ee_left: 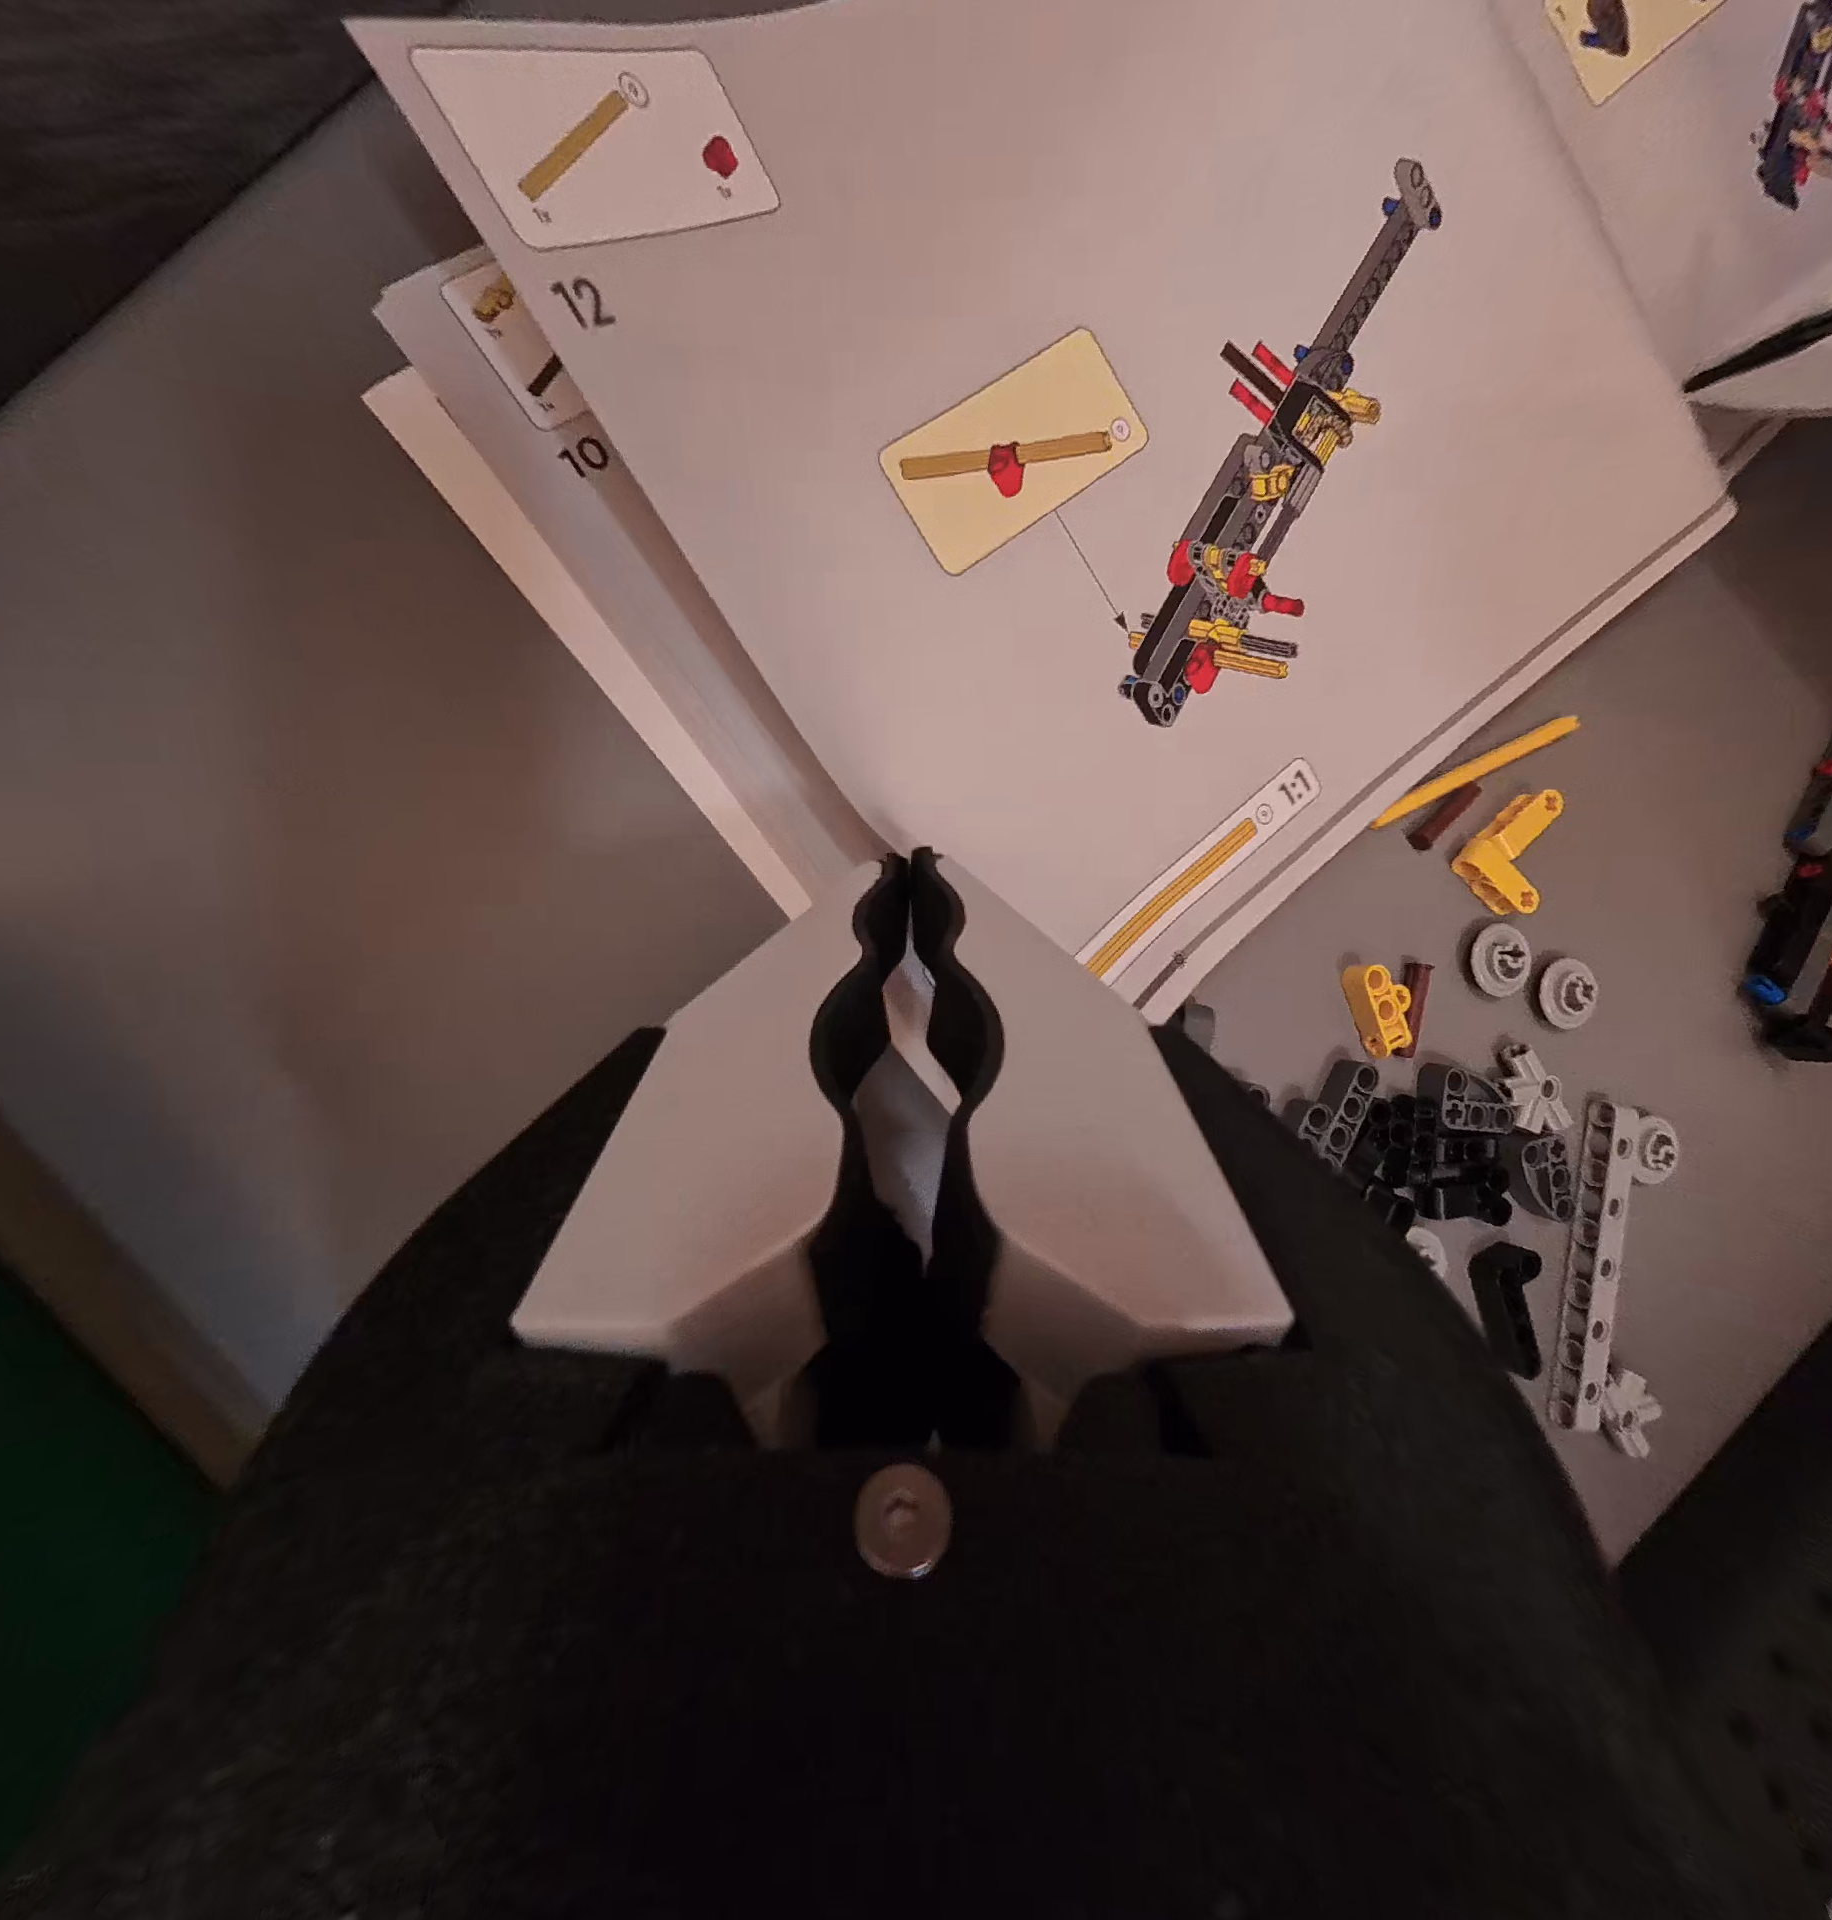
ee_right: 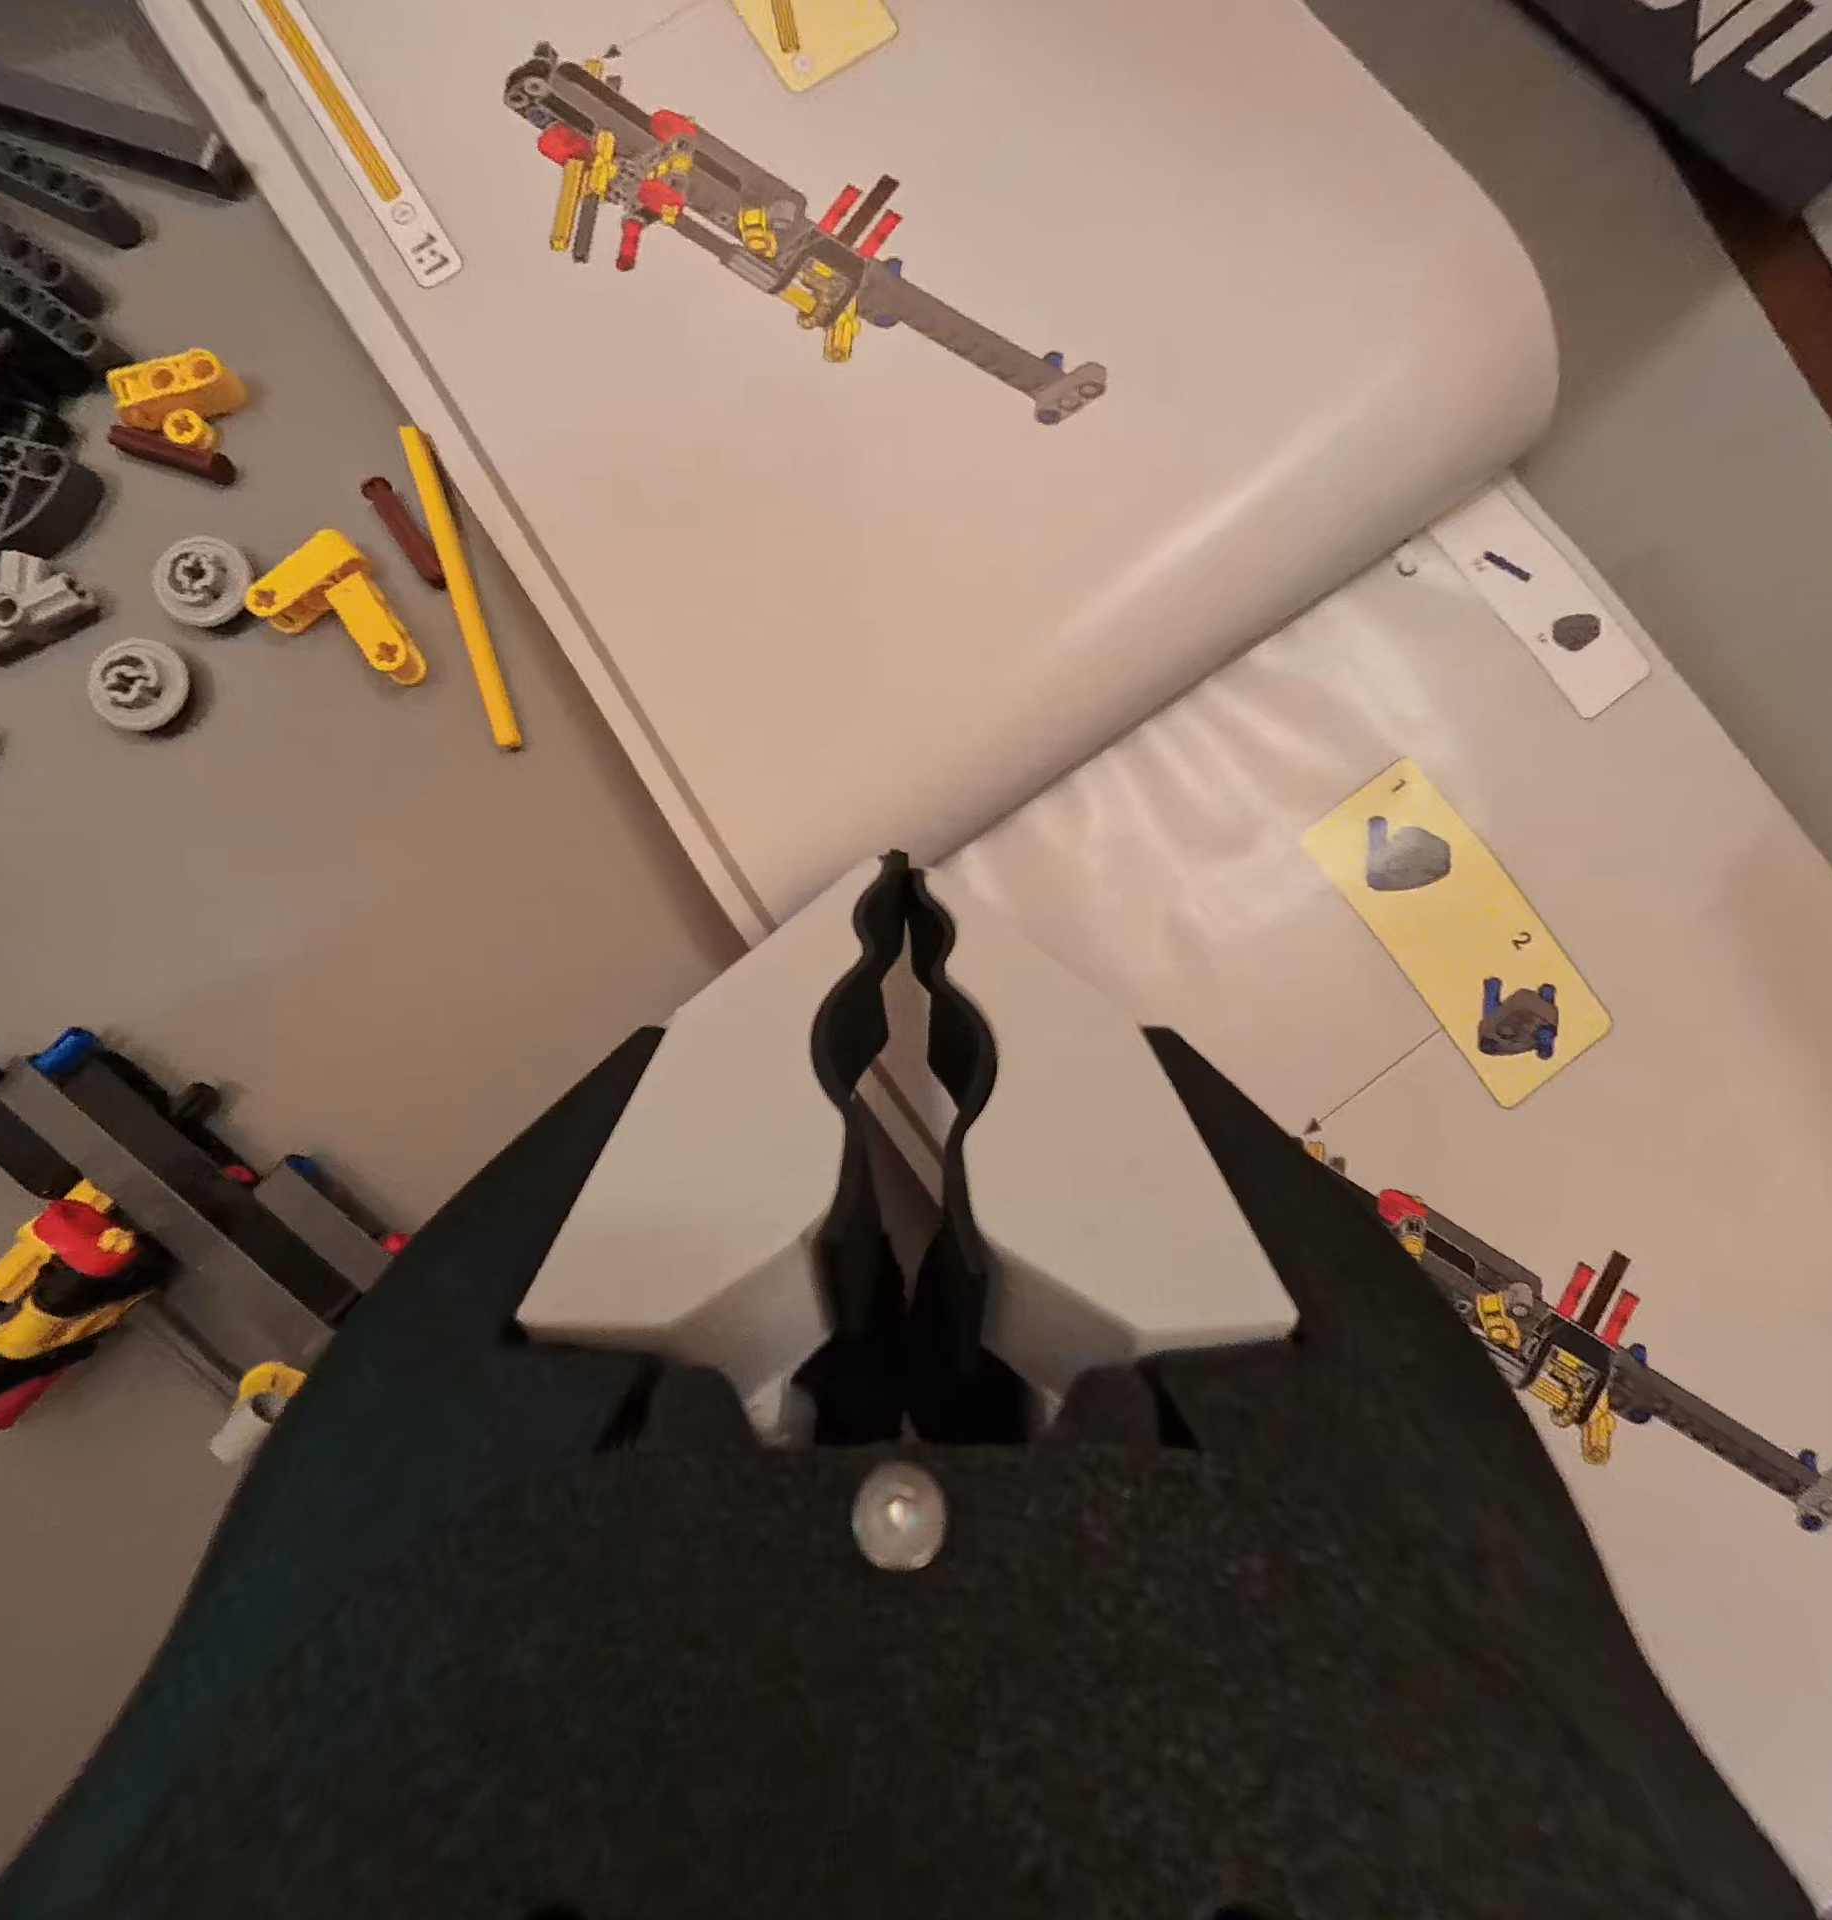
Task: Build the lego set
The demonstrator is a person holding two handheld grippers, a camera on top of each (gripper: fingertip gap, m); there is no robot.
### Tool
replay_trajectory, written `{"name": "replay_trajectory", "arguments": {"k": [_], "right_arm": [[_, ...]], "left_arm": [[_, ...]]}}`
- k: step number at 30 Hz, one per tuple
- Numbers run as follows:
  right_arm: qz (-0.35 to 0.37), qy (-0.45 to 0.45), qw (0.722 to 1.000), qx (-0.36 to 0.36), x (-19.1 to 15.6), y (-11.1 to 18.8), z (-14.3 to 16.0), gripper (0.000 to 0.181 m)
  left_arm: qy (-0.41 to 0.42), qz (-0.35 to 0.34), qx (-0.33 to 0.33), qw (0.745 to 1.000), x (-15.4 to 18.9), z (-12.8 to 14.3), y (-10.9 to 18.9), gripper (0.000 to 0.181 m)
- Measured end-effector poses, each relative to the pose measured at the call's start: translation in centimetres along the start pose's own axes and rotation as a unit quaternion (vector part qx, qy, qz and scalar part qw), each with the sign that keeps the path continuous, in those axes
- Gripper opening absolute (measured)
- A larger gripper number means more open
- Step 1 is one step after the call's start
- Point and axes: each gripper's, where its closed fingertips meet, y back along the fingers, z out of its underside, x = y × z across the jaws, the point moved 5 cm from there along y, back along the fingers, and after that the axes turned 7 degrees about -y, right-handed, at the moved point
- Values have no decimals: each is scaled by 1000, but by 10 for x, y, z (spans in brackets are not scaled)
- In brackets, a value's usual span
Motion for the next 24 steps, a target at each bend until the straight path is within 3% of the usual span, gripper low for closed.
{"name": "replay_trajectory", "arguments": {"k": [7,9,11,14,16,19,21,24], "right_arm": [[2,27,1000,-10,-10,-7,-2,0],[14,44,999,-19,-11,-7,-3,0],[28,60,997,-28,-12,-8,-3,0],[57,90,994,-39,-15,-8,-4,0],[79,117,989,-43,-17,-9,-4,0],[96,116,988,-41,-18,-10,-2,0],[98,105,989,-36,-18,-10,-1,0],[103,89,990,-29,-18,-10,0,0]], "left_arm": [[27,9,-18,999,3,7,10,1],[19,-30,-35,999,6,1,24,5],[-27,-79,3,996,18,-28,42,16],[-114,-16,105,988,70,-92,41,14],[-168,33,142,975,99,-130,11,4],[-205,110,110,966,127,-167,-62,3],[-204,169,79,961,142,-178,-101,2],[-193,159,51,967,139,-180,-133,1]]}}
